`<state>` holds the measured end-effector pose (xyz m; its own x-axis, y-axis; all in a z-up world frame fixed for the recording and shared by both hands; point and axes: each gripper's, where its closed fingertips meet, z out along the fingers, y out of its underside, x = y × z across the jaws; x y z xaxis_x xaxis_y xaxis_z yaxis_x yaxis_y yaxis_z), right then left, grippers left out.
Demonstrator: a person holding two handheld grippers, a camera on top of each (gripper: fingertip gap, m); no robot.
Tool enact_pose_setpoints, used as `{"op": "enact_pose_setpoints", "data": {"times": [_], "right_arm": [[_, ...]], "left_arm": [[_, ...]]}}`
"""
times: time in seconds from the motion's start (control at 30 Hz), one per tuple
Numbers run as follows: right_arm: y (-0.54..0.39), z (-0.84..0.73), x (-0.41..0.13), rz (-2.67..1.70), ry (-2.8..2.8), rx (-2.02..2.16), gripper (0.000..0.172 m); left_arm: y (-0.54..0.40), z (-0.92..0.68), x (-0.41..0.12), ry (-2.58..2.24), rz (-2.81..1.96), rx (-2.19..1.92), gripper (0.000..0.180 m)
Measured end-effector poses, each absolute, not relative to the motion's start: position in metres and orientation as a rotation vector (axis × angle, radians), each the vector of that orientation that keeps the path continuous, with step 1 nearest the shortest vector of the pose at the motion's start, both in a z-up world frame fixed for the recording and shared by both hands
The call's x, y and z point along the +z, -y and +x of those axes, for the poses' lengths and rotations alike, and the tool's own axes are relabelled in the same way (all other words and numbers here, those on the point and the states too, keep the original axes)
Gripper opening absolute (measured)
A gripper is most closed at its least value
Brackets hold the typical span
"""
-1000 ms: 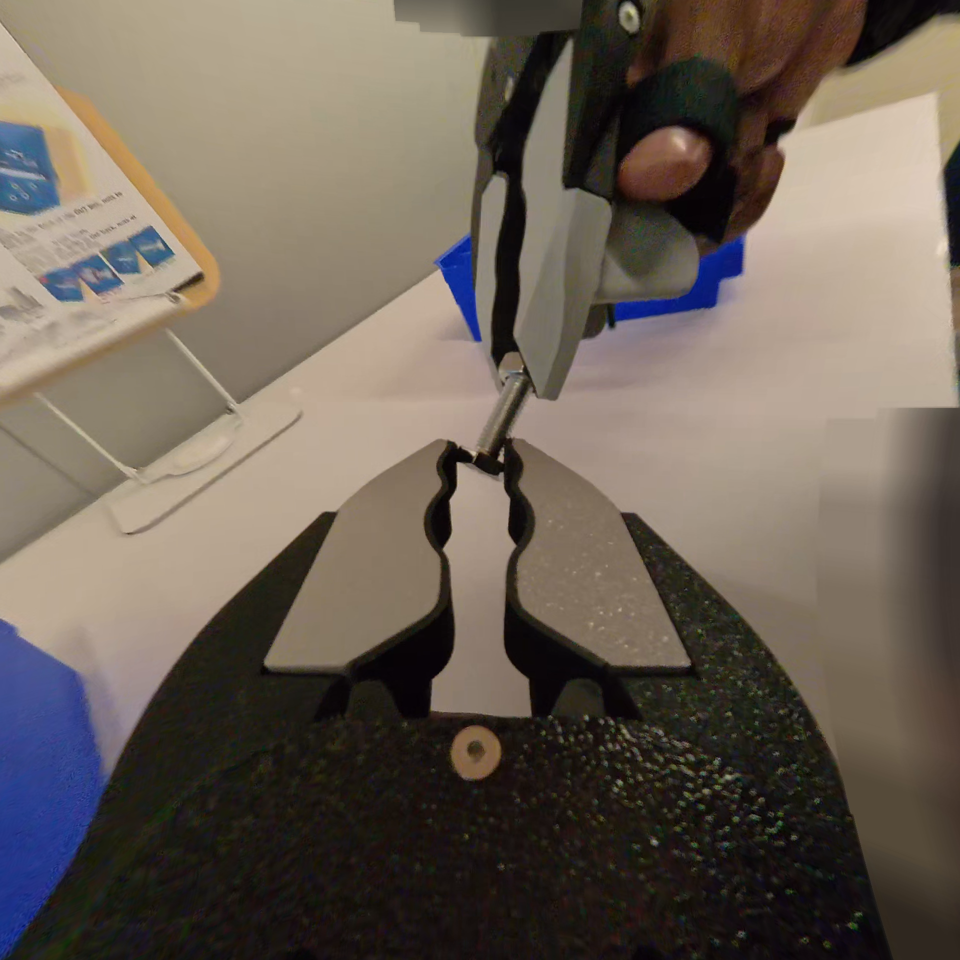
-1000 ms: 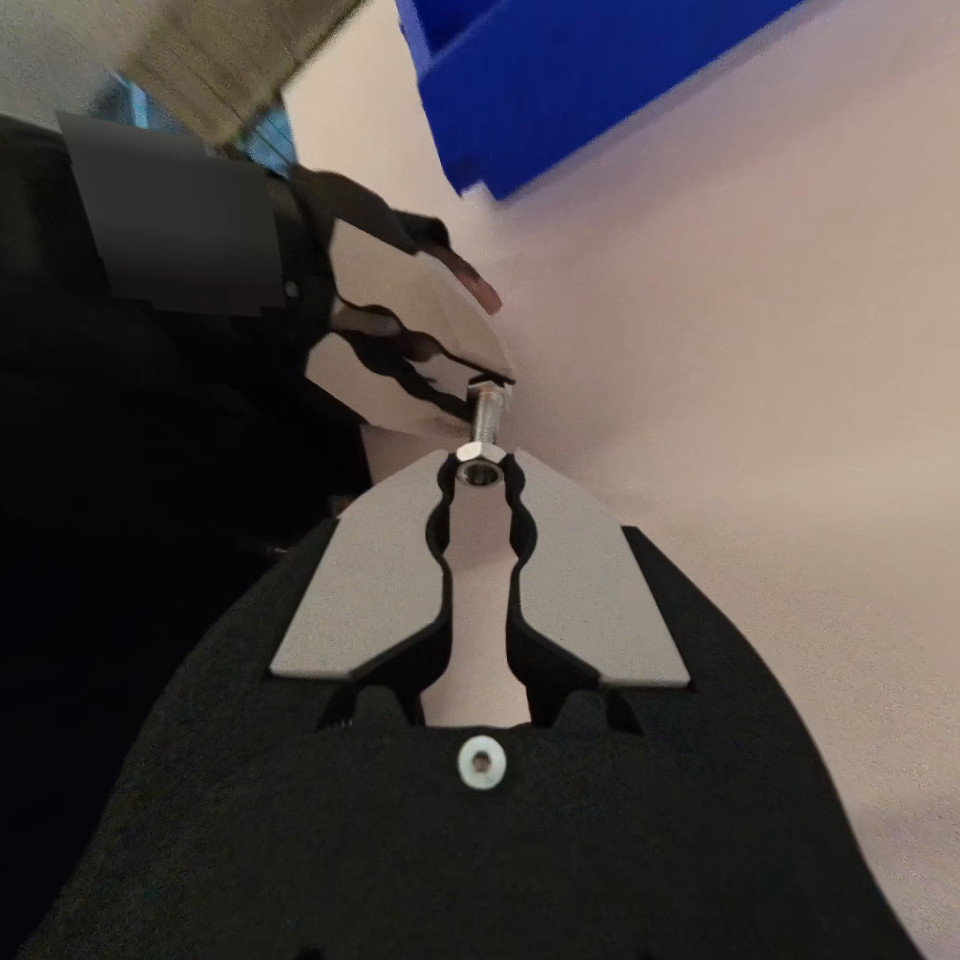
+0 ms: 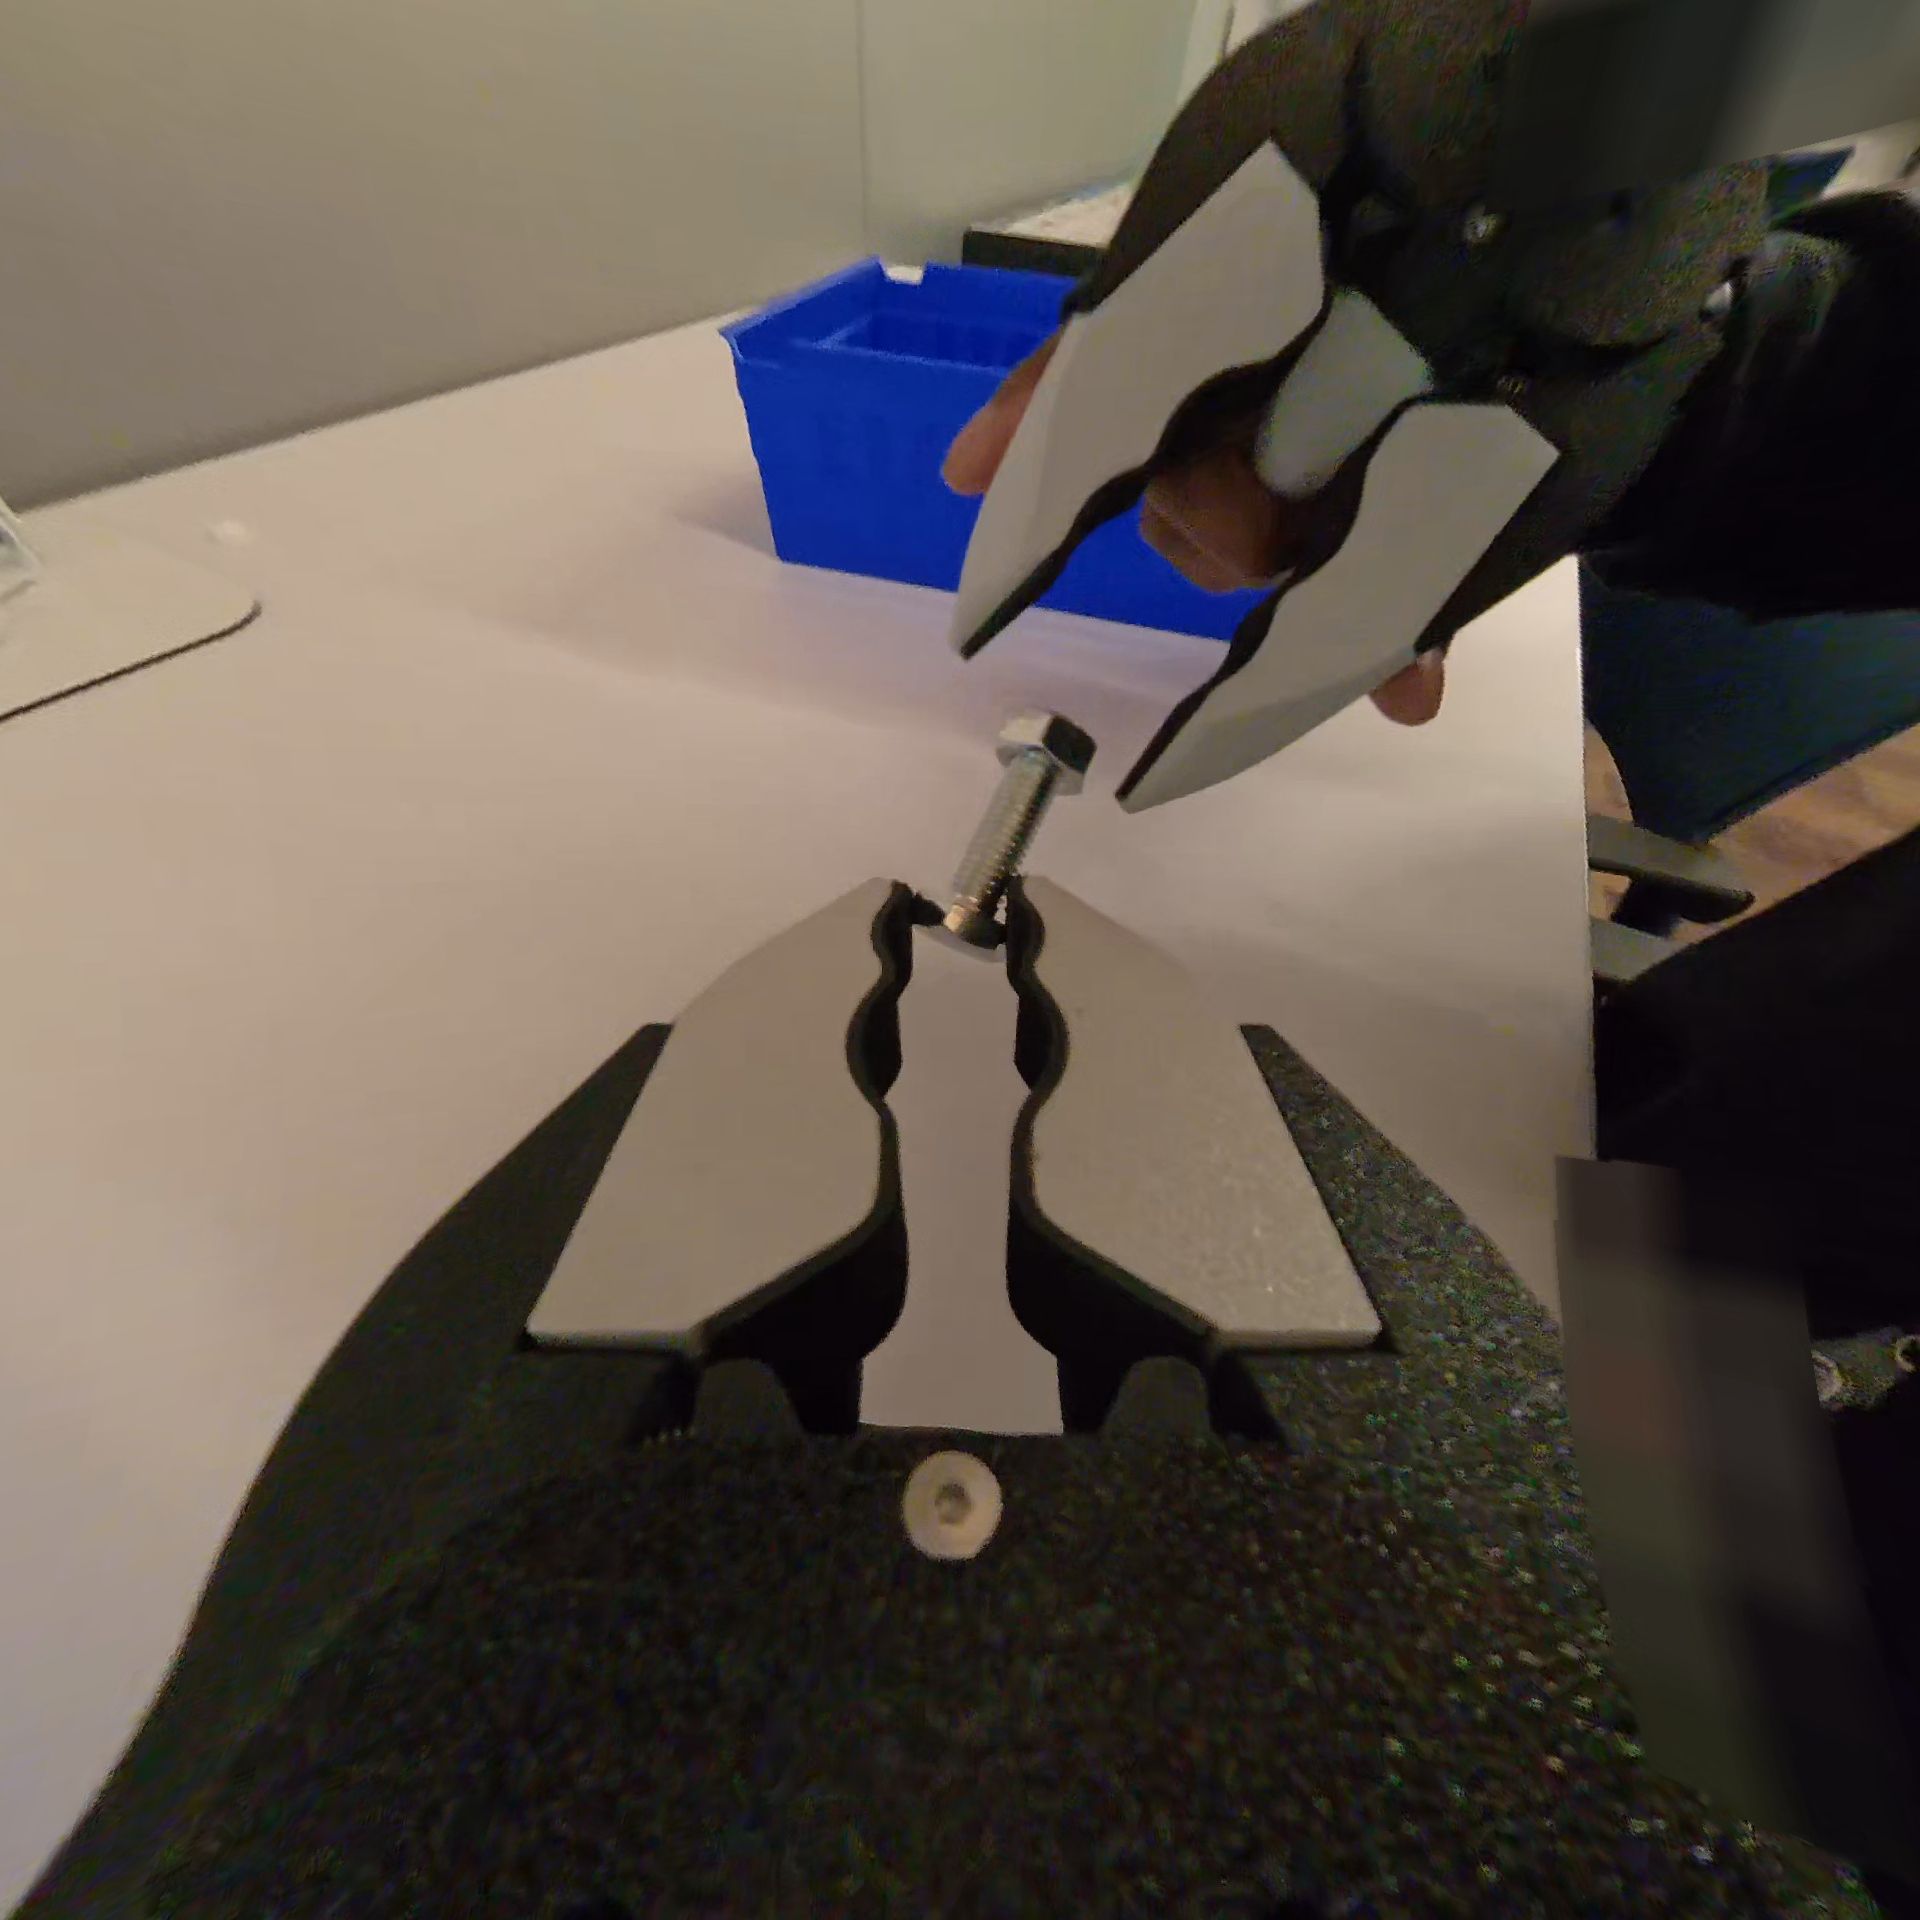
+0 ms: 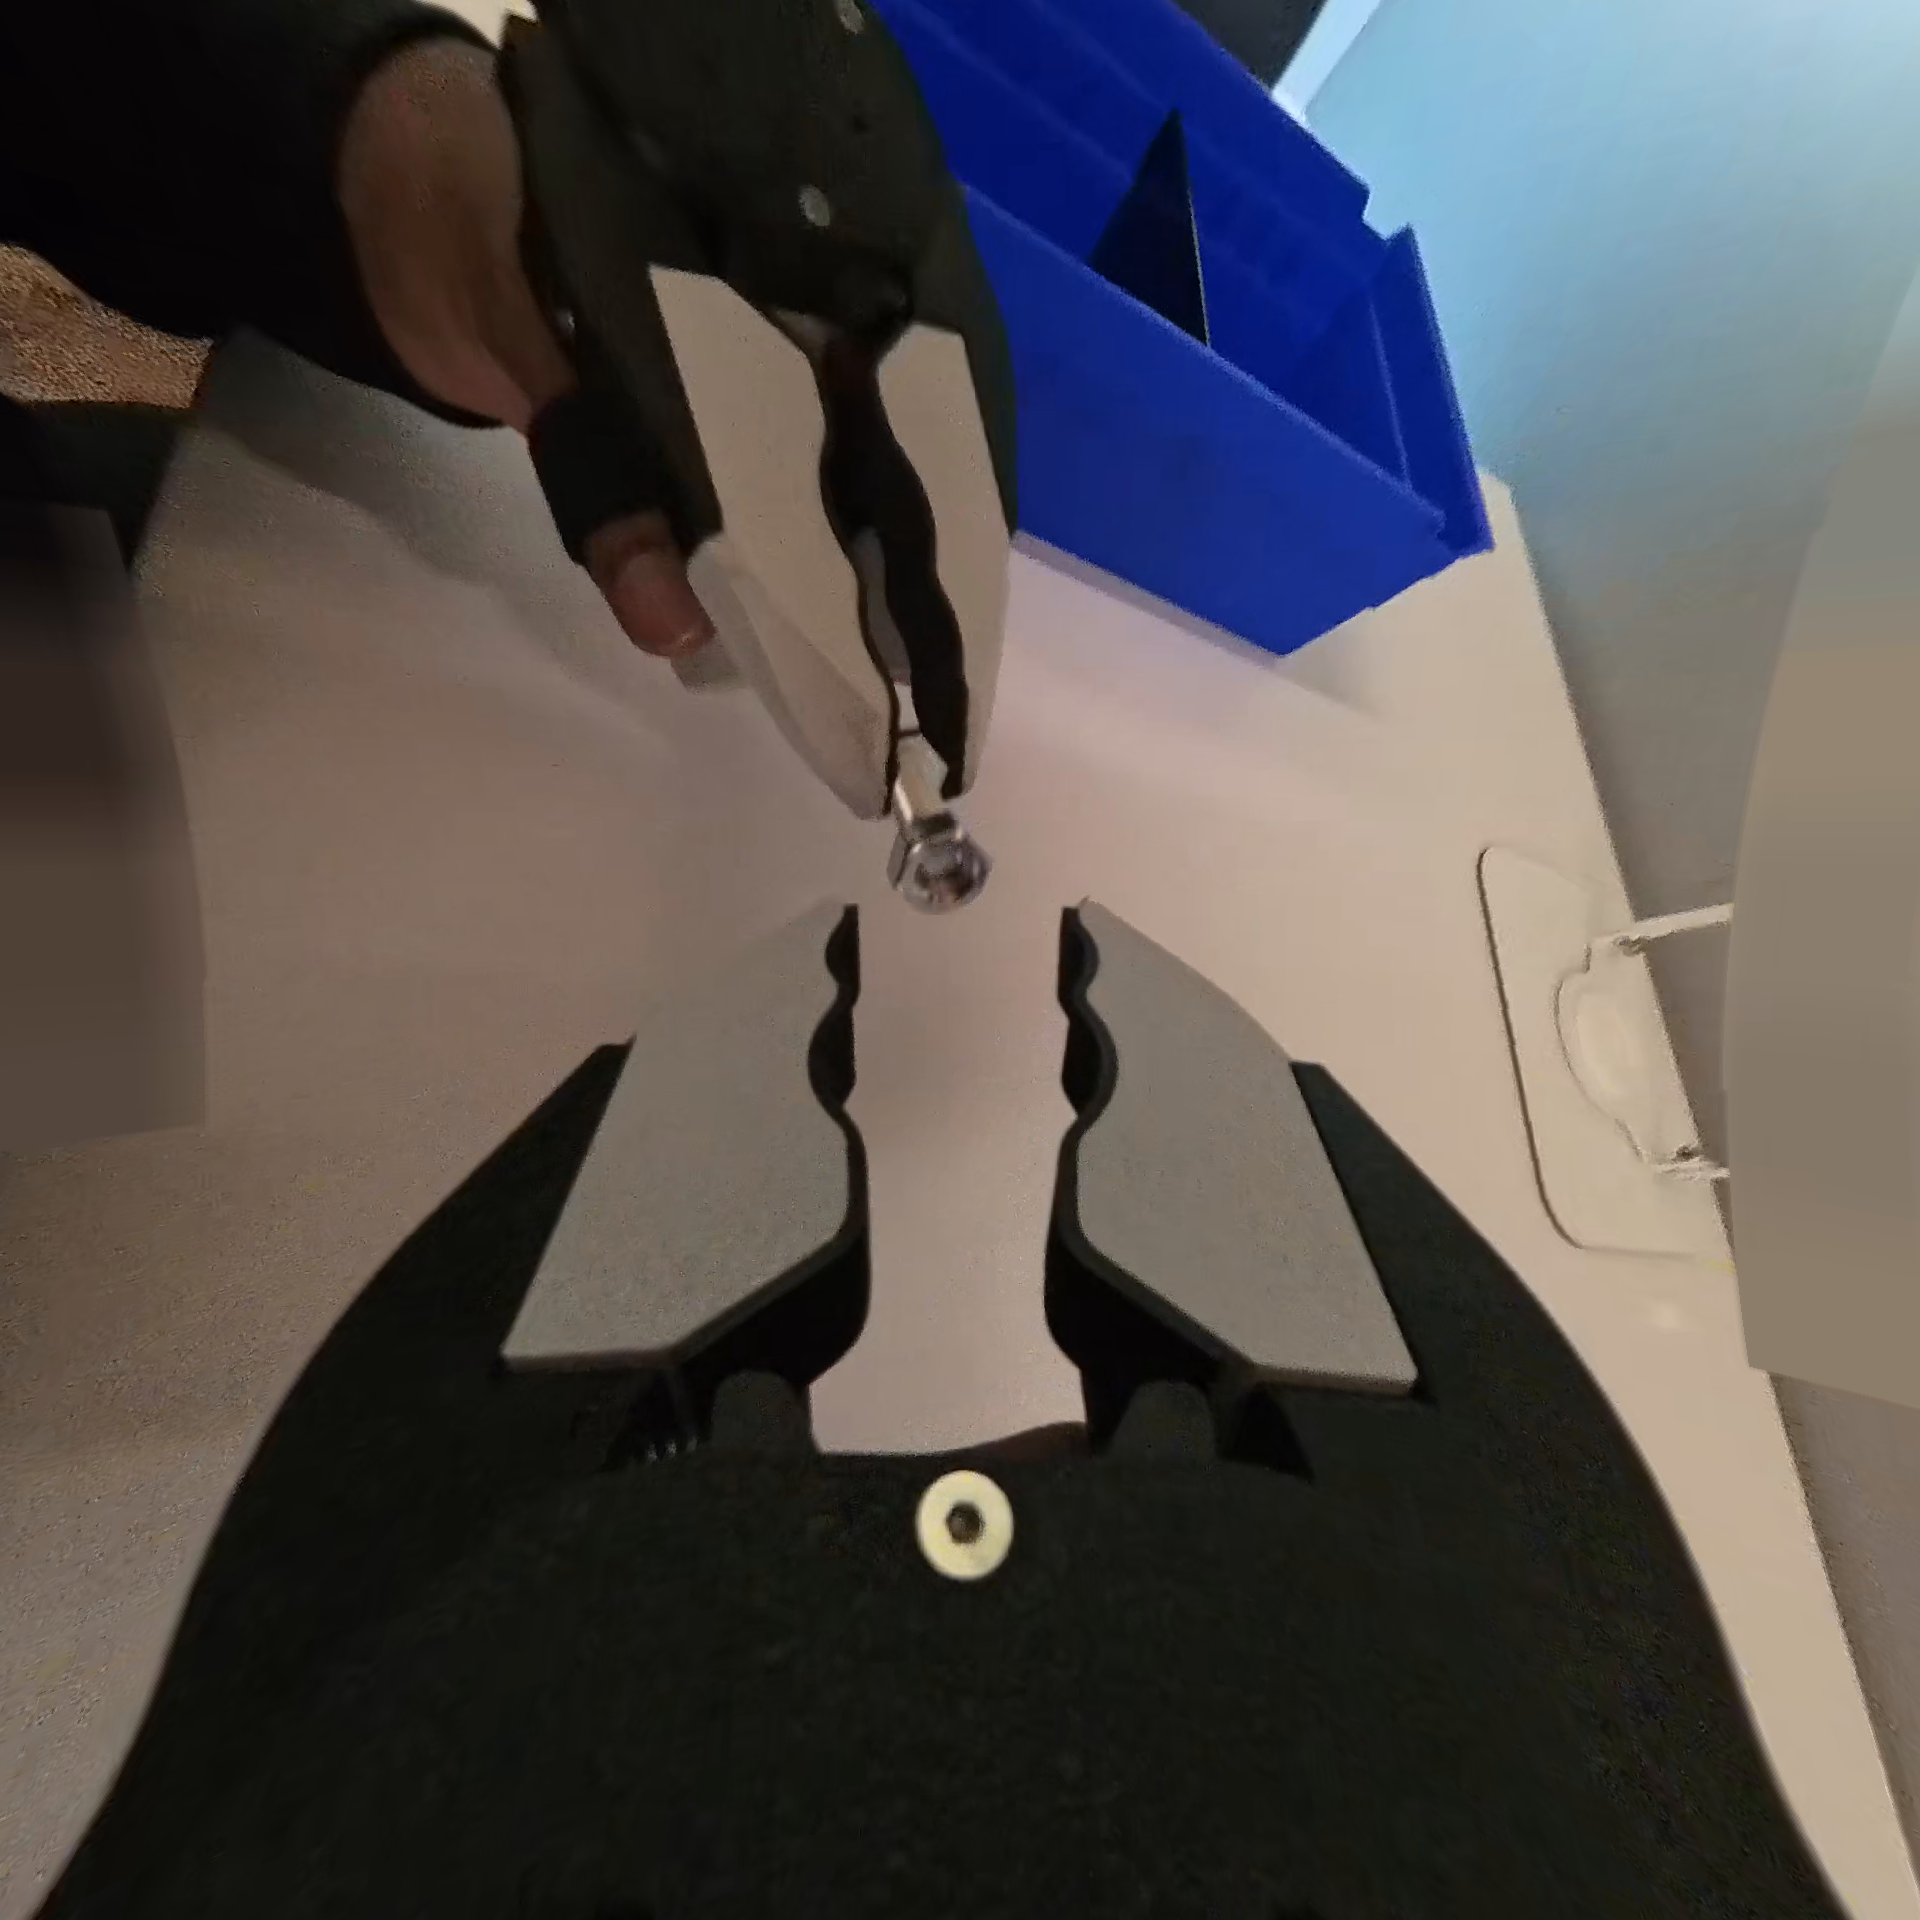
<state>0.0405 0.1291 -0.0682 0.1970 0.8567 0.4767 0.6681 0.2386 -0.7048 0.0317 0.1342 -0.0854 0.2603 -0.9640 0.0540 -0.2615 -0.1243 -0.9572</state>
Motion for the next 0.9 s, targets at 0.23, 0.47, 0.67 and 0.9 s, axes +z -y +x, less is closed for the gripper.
{"op": "enact_pose_setpoints", "data": {"times": [0.23, 0.47, 0.67, 0.9], "right_arm": [[-0.127, 0.042, -0.089, -1.89, 1.274, 0.596, 0.018], [-0.116, 0.05, -0.073, -1.929, 0.994, 1.098, 0.027], [-0.113, 0.052, -0.076, -1.593, 1.418, 0.457, 0.037], [-0.114, 0.045, -0.085, -1.883, 1.195, 0.74, 0.018]], "left_arm": [[-0.137, 0.036, -0.096, -1.332, -1.518, -0.552, 0.017], [-0.129, 0.038, -0.092, -1.255, -1.571, -0.777, 0.016], [-0.123, 0.04, -0.095, -1.202, -1.705, -1.021, 0.016], [-0.12, 0.043, -0.093, -1.358, -1.543, -0.657, 0.017]]}}
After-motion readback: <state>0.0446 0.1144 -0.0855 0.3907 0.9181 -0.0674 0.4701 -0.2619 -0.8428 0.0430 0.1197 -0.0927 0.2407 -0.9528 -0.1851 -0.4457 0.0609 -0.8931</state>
